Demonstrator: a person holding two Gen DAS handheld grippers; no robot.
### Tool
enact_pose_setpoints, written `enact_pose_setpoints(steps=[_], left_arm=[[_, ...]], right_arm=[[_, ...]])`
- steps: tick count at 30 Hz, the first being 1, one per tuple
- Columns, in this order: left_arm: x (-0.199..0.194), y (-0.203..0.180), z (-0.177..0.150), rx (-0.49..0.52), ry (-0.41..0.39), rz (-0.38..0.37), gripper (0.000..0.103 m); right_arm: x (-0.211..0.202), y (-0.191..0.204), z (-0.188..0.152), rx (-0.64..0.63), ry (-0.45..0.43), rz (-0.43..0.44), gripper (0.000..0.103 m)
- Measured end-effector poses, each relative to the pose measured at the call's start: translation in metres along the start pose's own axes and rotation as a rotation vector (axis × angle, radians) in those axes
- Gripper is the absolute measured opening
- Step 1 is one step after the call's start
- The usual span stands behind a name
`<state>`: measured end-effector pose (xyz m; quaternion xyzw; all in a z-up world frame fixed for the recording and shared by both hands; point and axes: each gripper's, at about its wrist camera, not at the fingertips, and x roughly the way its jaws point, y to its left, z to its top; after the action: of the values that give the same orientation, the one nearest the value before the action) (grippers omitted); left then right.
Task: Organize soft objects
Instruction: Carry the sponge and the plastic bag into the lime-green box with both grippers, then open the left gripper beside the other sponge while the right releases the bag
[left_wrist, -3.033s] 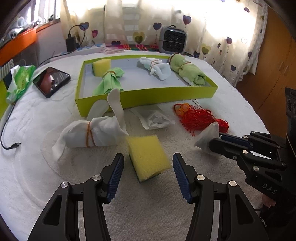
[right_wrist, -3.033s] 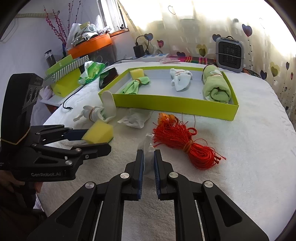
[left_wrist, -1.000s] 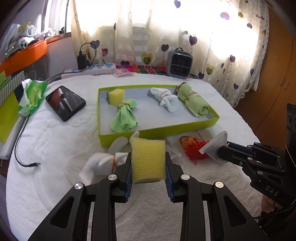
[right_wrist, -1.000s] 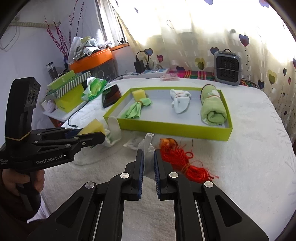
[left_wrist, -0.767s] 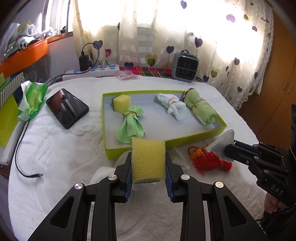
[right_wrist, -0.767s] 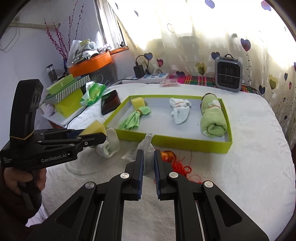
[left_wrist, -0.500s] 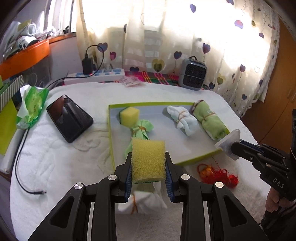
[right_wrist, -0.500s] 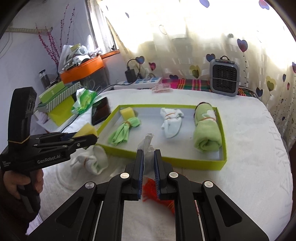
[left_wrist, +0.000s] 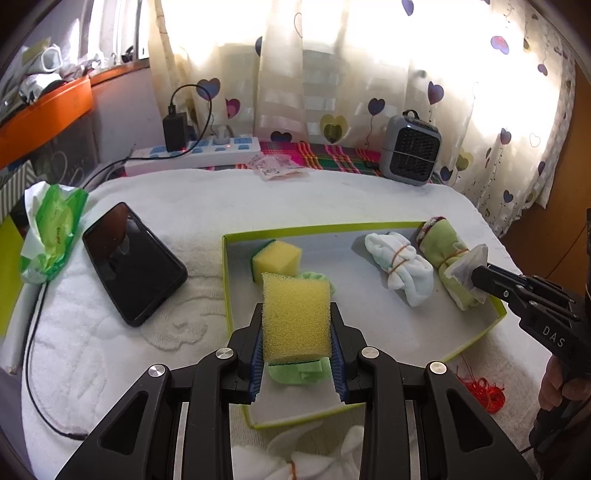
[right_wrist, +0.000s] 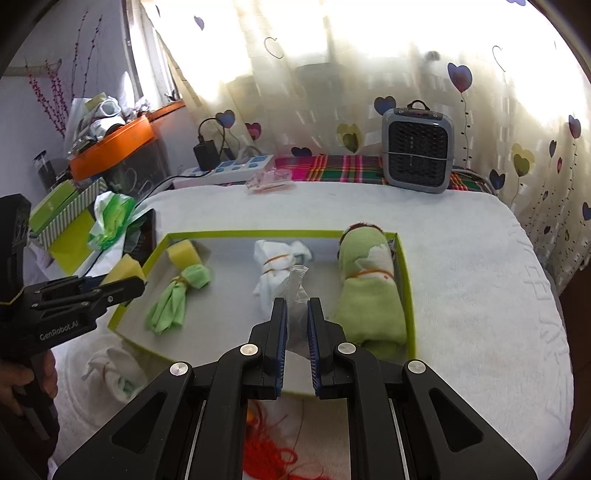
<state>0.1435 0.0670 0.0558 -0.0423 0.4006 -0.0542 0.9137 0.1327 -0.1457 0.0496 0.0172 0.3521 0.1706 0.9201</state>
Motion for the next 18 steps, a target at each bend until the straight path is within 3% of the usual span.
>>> enact_pose_setpoints(steps=[9, 18], left_arm=[[0.023, 0.002, 0.010, 0.002, 0.026, 0.050, 0.028], [0.038, 0.002, 0.009, 0.015, 0.041, 0.081, 0.028]], right_arm=[[0.028, -0.004, 0.014, -0.021, 0.013, -0.079, 0.012], [0.050, -0.005, 0.017, -0.032, 0.043, -0.088, 0.012]])
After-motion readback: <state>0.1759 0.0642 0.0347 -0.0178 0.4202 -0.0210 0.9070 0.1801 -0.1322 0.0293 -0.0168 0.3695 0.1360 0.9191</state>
